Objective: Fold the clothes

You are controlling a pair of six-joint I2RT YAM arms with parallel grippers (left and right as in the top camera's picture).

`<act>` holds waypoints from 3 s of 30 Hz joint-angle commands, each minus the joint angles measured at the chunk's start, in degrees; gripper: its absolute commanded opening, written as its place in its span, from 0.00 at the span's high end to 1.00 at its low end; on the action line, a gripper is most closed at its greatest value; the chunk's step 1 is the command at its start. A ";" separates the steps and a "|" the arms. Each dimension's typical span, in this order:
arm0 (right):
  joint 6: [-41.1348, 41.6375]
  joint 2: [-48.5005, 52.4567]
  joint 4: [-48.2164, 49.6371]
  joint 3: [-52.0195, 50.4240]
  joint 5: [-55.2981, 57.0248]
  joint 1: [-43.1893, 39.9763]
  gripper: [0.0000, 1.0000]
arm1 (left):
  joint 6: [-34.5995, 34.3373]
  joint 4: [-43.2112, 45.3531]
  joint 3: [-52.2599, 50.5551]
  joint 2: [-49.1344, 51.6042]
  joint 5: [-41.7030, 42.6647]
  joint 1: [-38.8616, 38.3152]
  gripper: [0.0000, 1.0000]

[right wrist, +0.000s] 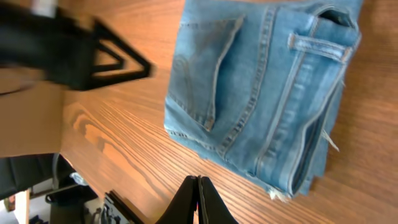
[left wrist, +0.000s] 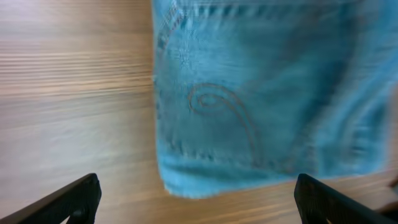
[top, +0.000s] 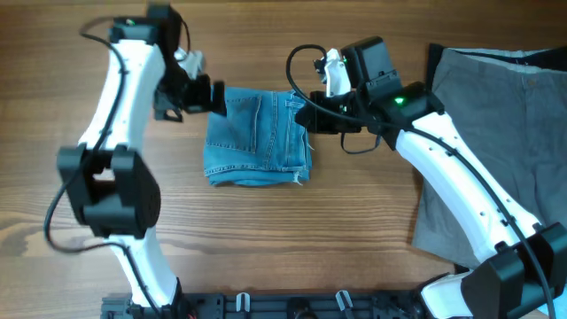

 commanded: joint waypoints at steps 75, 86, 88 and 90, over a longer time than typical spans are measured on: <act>-7.63 -23.47 -6.73 0.42 29.88 0.17 0.65 | -1.40 9.55 -9.25 -38.01 -6.69 9.55 0.00; -7.48 -30.49 -13.57 0.39 29.49 0.17 0.00 | -3.54 -2.01 -9.25 -47.98 -9.18 0.46 0.00; -7.45 -29.99 -14.45 0.39 29.51 0.17 0.00 | -3.54 -2.01 -9.25 -47.93 -9.20 0.46 0.00; -7.48 -29.29 -14.40 0.39 29.51 0.17 0.00 | -3.54 -2.01 -9.25 -47.93 -9.20 0.46 0.00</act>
